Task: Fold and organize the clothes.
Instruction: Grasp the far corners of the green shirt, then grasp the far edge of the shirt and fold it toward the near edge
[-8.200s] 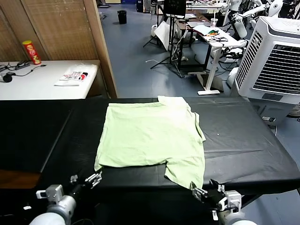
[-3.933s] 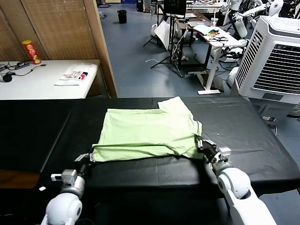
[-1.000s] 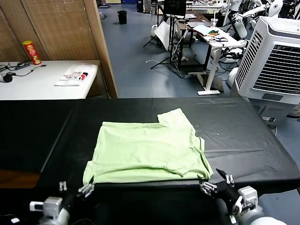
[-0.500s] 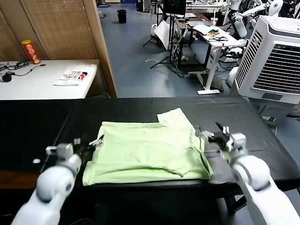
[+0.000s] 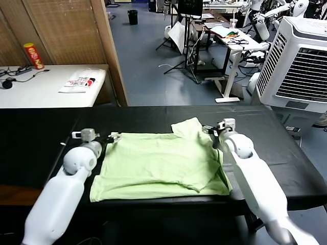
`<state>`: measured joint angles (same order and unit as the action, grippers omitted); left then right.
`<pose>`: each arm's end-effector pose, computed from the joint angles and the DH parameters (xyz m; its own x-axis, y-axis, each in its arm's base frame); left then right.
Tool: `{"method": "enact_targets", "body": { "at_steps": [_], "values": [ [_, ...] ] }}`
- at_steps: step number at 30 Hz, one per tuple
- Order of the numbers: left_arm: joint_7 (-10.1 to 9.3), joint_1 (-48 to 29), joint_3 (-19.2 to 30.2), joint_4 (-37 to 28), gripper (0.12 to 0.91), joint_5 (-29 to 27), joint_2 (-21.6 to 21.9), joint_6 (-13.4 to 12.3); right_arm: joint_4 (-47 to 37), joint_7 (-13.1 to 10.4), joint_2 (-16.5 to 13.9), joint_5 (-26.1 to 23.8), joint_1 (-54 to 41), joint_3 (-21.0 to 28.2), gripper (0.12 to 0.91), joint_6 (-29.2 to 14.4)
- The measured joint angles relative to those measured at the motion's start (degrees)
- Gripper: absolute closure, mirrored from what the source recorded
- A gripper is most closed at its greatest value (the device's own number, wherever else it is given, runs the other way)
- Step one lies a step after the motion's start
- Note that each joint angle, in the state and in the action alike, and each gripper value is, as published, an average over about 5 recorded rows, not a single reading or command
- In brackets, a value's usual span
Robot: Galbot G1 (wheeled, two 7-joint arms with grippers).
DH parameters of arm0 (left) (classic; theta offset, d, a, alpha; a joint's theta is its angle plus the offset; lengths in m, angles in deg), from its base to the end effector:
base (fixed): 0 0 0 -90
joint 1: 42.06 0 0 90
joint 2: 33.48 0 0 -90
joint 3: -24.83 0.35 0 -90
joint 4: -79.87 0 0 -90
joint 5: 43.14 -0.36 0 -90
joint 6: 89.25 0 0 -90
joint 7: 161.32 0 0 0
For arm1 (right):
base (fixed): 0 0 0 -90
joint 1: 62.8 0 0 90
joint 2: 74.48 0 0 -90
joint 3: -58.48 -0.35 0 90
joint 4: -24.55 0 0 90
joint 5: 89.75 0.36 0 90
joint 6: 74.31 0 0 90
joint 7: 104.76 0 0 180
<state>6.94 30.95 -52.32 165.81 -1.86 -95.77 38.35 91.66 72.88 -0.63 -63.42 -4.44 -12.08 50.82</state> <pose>0.4428 0.1039 -0.2511 -0.8504 0.0564 0.5230 0.0128 0.9962 -0.0866 0.5293 -0.0303 -0.2628 -0.8403 -0.1467 0.5219 -0.1552 0.9875 0.0278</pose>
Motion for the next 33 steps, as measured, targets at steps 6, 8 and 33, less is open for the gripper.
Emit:
{"method": "enact_targets", "body": {
  "at_steps": [6, 8, 33],
  "values": [
    [1.13, -2.2, 0.7, -4.4, 0.232, 1.2, -0.6, 0.9, -3.6, 0.9, 2.0, -0.1, -1.7, 0.1, 0.335, 1.2],
    [1.47, -2.4, 0.9, -5.2, 0.236, 0.9, -0.8, 0.9, -3.9, 1.0, 2.3, -0.2, -1.8, 0.1, 0.422, 1.4],
    [2.50, -0.1, -0.4, -0.2, 0.902, -3.6, -0.3, -1.9, 10.5, 3.8, -3.8, 4.4, 6.3, -2.1, 0.903, -4.8]
  ]
}}
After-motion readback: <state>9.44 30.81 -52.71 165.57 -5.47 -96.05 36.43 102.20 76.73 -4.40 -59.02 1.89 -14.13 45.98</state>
